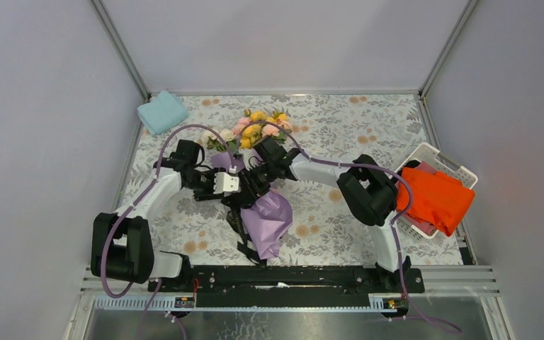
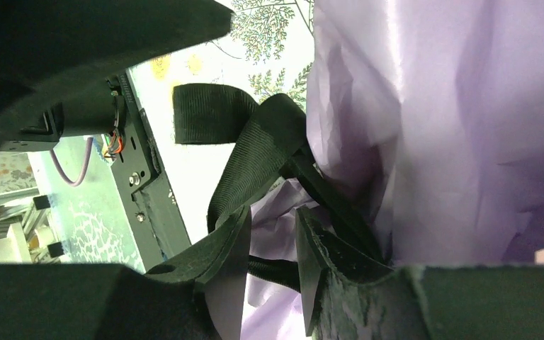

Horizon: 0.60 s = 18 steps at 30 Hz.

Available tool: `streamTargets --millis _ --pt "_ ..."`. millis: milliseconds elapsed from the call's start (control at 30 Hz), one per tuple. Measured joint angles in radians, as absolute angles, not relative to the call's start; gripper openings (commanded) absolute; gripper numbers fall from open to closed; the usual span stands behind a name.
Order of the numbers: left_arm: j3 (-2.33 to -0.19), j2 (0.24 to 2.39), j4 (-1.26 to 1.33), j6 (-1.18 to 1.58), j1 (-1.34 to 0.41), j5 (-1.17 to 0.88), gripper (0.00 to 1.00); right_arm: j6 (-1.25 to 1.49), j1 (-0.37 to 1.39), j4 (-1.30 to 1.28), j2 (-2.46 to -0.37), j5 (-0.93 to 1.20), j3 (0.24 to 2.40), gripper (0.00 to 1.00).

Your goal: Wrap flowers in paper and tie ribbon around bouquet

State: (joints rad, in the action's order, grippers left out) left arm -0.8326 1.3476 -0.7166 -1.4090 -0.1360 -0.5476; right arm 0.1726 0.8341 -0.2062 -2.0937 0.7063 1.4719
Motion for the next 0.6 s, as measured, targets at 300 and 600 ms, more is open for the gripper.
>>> streamTargets --millis 300,600 --pt "-0.941 1.211 -1.023 -1.729 -0.124 -0.635 0.37 0.173 0.820 -0.203 -2.094 0.727 1.472 0.36" --pt "-0.665 1.069 -0.993 -1.804 -0.469 -0.690 0.55 0.177 0.817 -0.197 -2.094 0.726 1.472 0.36"
